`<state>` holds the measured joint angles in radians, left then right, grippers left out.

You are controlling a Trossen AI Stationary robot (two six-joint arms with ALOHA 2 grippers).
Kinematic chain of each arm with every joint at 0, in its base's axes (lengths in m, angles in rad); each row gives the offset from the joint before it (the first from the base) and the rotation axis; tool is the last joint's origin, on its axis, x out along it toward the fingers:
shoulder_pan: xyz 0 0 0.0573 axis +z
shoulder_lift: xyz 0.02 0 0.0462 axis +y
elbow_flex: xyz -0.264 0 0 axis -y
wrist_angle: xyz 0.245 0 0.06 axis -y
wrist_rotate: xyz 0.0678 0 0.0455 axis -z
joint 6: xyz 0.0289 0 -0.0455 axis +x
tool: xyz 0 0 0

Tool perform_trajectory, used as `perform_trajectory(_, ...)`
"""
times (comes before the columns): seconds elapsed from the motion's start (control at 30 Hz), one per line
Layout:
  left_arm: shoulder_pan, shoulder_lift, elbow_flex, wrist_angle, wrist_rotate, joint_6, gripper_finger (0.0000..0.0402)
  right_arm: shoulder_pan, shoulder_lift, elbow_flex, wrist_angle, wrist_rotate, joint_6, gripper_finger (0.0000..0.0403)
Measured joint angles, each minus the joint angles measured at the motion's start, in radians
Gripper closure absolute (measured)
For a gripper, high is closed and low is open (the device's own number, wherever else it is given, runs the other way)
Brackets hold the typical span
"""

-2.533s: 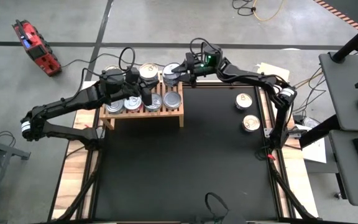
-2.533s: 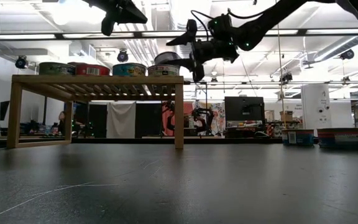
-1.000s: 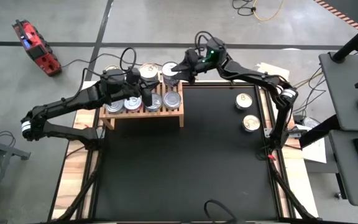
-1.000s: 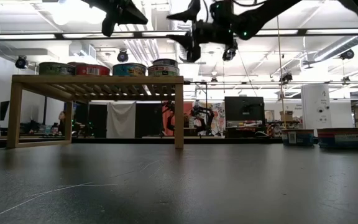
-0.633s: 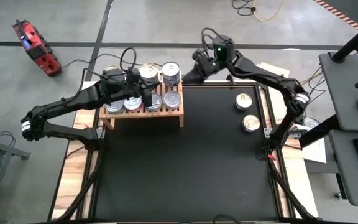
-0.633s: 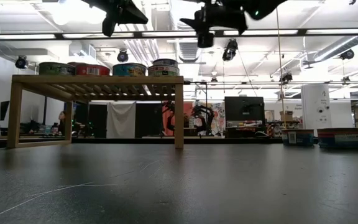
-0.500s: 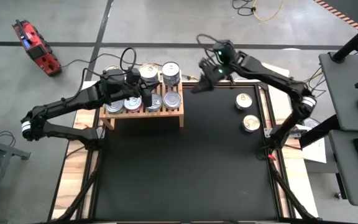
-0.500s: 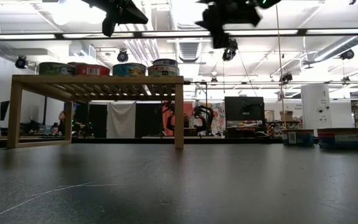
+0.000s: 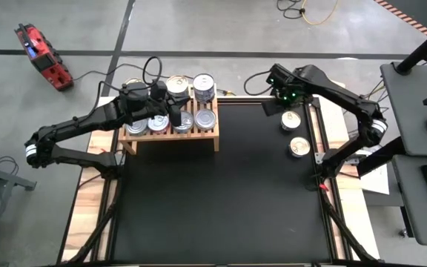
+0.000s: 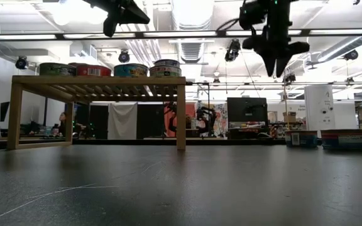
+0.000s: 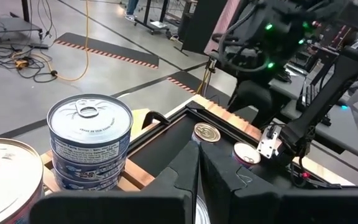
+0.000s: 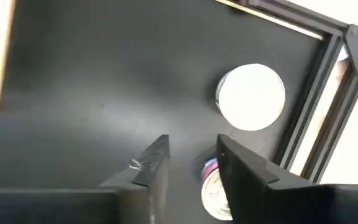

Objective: Stack canned seafood by type on shelf
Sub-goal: Stack the blue pink tuna can on top of the other blue pink tuna can on the shelf

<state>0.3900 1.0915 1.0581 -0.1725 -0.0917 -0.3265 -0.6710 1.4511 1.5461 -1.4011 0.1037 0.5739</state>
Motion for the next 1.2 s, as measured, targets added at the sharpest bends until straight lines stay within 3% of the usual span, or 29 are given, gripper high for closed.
perform_trajectory(0.27, 0.000, -0.030, 0.000, 0.017, -0.001, -0.034, 0.0401, -0.065, 0.023, -0.197, 0.154, 0.002, -0.083, 0.0387)
perform_trajectory(0.73, 0.000, -0.062, 0.000, 0.024, -0.005, -0.034, 0.0401, -0.104, 0.023, -0.546, 0.557, 0.110, 0.073, 0.0390)
perform_trajectory(0.93, 0.000, -0.062, 0.000, 0.024, -0.005, -0.049, 0.0401, -0.105, 0.023, -0.587, 0.568, 0.267, 0.141, 0.0390)
perform_trajectory(1.2, 0.000, -0.062, 0.000, 0.024, -0.006, -0.049, 0.0401, -0.101, 0.022, -0.650, 0.612, 0.238, 0.168, 0.0390)
